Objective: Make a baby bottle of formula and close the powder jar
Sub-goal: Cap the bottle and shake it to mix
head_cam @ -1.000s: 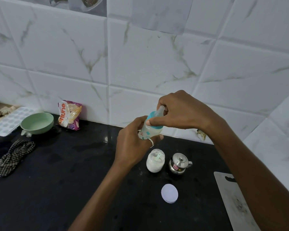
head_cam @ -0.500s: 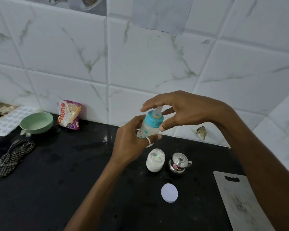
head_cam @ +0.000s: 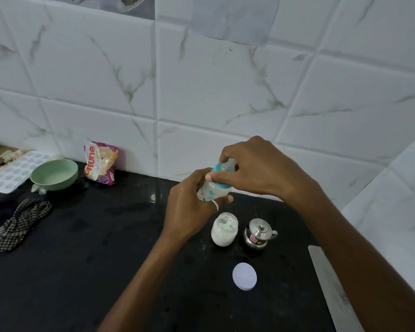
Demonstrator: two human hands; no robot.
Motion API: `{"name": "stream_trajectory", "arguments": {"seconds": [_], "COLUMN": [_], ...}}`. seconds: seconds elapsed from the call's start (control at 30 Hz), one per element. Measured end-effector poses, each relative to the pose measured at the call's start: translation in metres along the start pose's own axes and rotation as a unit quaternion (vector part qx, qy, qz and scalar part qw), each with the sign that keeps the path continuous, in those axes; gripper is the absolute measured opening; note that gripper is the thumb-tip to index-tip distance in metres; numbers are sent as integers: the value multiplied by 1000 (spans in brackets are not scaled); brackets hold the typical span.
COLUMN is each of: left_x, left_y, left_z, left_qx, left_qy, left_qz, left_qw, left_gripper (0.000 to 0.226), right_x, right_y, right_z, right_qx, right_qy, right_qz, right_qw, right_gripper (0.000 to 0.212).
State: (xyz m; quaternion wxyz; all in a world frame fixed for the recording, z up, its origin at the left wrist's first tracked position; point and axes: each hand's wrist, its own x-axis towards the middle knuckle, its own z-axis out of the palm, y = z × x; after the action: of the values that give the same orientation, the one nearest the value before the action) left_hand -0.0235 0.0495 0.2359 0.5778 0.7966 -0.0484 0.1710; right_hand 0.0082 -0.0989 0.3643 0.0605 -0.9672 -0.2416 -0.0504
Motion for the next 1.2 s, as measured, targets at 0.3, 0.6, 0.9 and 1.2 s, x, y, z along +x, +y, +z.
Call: {"name": "stream_trajectory", "arguments": {"seconds": [0.3,0.6,0.9,1.2], "left_x": [3,4,-2,1], "left_y": [-2,-1,-1,-2], "left_z": [0,2,4,2], "left_qx": [17,19,-1,24], "left_qy": [-1,-13,-5,0], "left_qz": [13,10,-1,-1], "left_qw": [1000,1000,1000,1000], "left_gripper": [64,59,57,64], "right_x": [2,12,4,2], "right_y": [8,9,-2,10], "right_z": [-23,-26,0,-15], "right_qx": [53,50,-35,45], "right_qy": [-95,-128,-18,-107], "right_qz": [-80,-127,14,-89], "right_qw": [991,982,999,989], "right_gripper": [62,41,49,55]}}
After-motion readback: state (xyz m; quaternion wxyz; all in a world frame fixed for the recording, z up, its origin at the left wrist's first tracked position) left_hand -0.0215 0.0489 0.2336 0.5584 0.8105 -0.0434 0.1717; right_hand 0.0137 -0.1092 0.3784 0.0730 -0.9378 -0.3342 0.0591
